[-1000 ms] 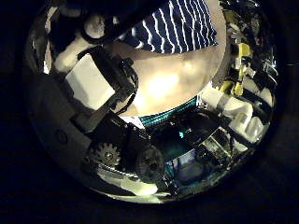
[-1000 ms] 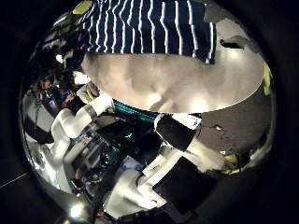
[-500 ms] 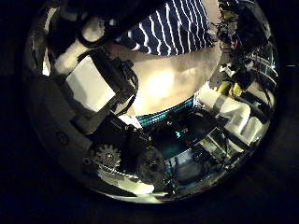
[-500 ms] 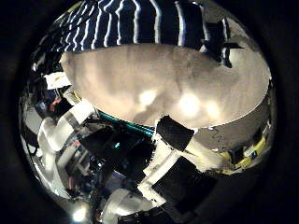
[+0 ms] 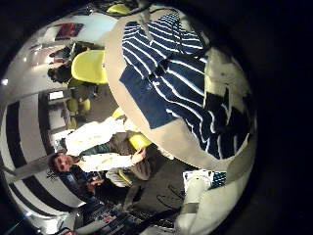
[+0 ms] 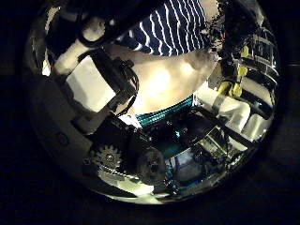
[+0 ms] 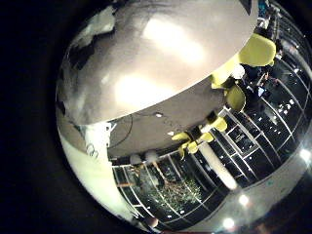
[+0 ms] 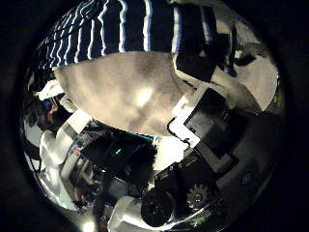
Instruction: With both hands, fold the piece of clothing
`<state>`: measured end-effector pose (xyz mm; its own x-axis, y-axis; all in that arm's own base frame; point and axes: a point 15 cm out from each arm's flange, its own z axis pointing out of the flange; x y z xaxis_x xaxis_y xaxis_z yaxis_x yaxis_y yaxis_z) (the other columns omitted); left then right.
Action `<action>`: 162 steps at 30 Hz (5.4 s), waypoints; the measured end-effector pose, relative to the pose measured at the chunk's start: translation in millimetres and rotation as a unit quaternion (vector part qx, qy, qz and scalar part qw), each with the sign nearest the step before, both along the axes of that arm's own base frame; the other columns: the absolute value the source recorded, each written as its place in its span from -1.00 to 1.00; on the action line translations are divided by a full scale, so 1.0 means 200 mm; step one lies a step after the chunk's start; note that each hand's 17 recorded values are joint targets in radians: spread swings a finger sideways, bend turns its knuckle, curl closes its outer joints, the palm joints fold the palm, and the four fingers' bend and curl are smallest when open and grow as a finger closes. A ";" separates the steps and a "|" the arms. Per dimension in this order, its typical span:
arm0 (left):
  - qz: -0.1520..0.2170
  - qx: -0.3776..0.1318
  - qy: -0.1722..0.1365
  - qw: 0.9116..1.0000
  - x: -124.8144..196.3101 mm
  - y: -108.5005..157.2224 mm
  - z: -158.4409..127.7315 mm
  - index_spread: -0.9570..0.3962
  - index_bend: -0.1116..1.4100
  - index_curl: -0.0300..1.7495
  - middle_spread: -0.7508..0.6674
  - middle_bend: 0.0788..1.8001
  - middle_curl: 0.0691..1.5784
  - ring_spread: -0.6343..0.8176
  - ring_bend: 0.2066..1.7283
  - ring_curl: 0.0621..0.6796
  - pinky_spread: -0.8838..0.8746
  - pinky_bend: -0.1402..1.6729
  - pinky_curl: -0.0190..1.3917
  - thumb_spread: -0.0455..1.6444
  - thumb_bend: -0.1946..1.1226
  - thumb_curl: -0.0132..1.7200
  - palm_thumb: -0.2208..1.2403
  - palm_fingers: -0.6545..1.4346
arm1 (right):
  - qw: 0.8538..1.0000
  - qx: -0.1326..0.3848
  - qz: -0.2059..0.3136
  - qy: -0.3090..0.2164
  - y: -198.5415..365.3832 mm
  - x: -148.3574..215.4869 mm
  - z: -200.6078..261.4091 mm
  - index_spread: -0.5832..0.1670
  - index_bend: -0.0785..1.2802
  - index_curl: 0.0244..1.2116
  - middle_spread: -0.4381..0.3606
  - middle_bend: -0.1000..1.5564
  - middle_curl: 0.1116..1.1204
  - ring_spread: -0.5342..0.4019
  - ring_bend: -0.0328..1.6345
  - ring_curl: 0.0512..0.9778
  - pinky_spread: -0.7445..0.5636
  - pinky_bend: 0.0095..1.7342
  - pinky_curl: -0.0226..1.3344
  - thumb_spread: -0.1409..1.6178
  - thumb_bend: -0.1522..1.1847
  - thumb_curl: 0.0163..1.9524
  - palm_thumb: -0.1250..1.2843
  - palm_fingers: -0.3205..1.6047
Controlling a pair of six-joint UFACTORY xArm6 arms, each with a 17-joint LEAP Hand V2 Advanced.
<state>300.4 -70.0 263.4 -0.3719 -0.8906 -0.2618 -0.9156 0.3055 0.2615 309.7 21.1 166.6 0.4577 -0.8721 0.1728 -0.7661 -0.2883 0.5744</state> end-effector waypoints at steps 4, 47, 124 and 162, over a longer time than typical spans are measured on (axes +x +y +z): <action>-0.002 -0.004 0.001 1.000 0.00 0.00 0.01 -0.44 -0.59 0.72 -0.82 -0.06 0.52 -0.76 0.61 0.47 -0.77 0.29 -0.07 0.51 -0.72 -0.43 0.47 0.39 | 1.000 0.002 -0.001 -0.007 -0.01 0.03 0.01 -0.66 0.30 0.18 -0.65 0.32 0.49 -0.53 0.50 0.29 -0.33 0.50 -0.33 0.43 -0.73 -0.58 0.43 0.49; -0.006 -0.024 0.006 1.000 -0.11 0.04 0.05 -0.22 -0.62 0.82 -0.88 -0.13 0.58 -0.77 0.55 0.49 -0.80 0.23 -0.02 0.51 -0.72 -0.42 0.44 0.41 | 0.996 0.046 0.017 -0.081 0.01 -0.03 0.01 -0.32 -0.27 0.01 -0.26 -0.09 0.03 -0.26 0.17 0.04 0.01 -0.07 -0.30 0.37 -0.81 -0.66 -0.08 -0.64; -0.022 0.043 0.019 0.999 0.81 0.20 0.10 -0.02 -0.61 0.83 -0.91 -0.14 0.59 -0.78 0.53 0.51 -0.82 0.08 0.02 0.50 -0.73 -0.43 0.40 0.40 | 0.997 0.013 -0.040 -0.065 -0.08 0.87 0.42 -0.46 0.63 0.80 -0.49 0.64 0.83 -0.42 0.72 0.75 -0.16 0.44 0.69 0.56 -0.80 -0.38 0.49 0.21; 0.041 -0.075 -0.023 0.996 0.95 0.34 0.23 0.38 -0.65 -0.42 0.34 -0.88 -0.42 -0.15 -0.01 0.00 0.00 -0.20 -0.08 0.29 -0.74 -0.62 -0.28 -0.40 | 0.963 0.094 -0.131 -0.216 -0.26 1.00 0.59 -0.43 -0.63 -0.27 -0.21 -0.23 -0.14 -0.16 0.21 -0.08 0.32 -0.15 0.01 0.64 -0.83 -0.68 -0.28 -0.51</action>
